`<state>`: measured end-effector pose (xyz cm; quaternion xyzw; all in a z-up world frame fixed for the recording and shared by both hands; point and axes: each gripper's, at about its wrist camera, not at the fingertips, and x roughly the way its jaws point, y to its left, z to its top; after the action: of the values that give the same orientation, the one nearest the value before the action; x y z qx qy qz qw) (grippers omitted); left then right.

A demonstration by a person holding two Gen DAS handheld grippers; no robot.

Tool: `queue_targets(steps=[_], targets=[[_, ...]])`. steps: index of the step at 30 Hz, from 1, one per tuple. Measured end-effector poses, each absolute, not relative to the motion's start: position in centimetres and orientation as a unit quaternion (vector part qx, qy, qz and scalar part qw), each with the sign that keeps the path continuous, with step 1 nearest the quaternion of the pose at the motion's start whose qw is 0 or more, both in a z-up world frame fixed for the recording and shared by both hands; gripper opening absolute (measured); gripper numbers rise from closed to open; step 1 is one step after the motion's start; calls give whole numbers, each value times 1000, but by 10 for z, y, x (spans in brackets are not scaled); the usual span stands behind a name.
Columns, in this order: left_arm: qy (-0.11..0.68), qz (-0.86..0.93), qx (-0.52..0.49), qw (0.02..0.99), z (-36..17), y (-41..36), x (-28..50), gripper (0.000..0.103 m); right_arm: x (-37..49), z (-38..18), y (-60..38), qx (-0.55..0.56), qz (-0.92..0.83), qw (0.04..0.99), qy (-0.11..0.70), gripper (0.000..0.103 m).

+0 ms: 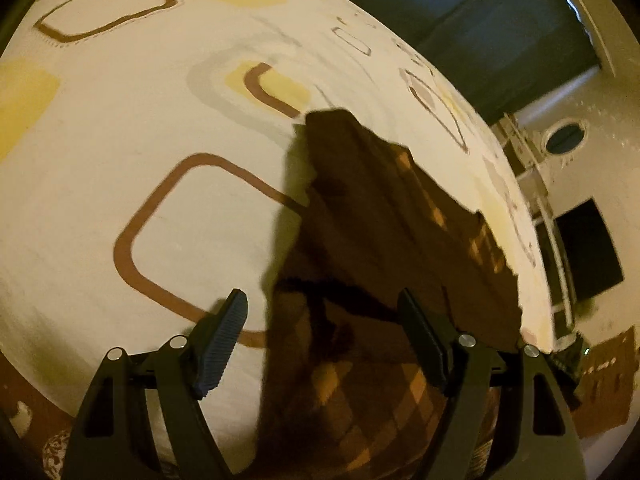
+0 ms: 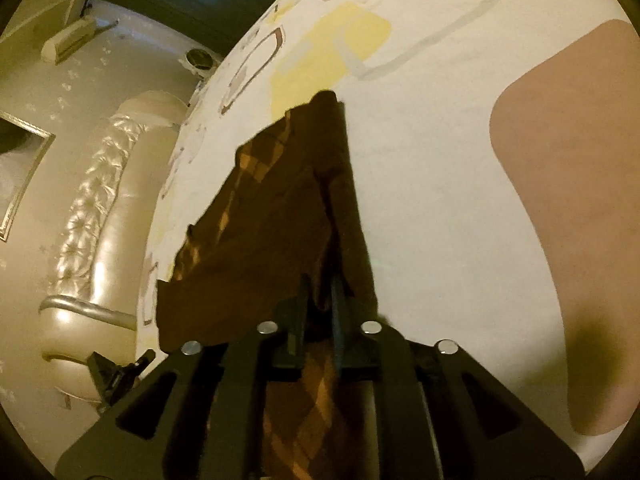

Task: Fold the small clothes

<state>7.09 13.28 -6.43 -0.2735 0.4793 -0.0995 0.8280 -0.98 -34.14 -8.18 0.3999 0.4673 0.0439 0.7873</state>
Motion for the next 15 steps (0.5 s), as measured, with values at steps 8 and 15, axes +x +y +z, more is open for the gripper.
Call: queue_targets(steps=[8, 15], targets=[[473, -104, -271, 832, -56, 147, 131, 80, 2, -74, -351, 395, 34, 797, 455, 30], [504, -116, -287, 807, -75, 147, 188, 80, 29, -87, -360, 406, 28, 790, 459, 38]])
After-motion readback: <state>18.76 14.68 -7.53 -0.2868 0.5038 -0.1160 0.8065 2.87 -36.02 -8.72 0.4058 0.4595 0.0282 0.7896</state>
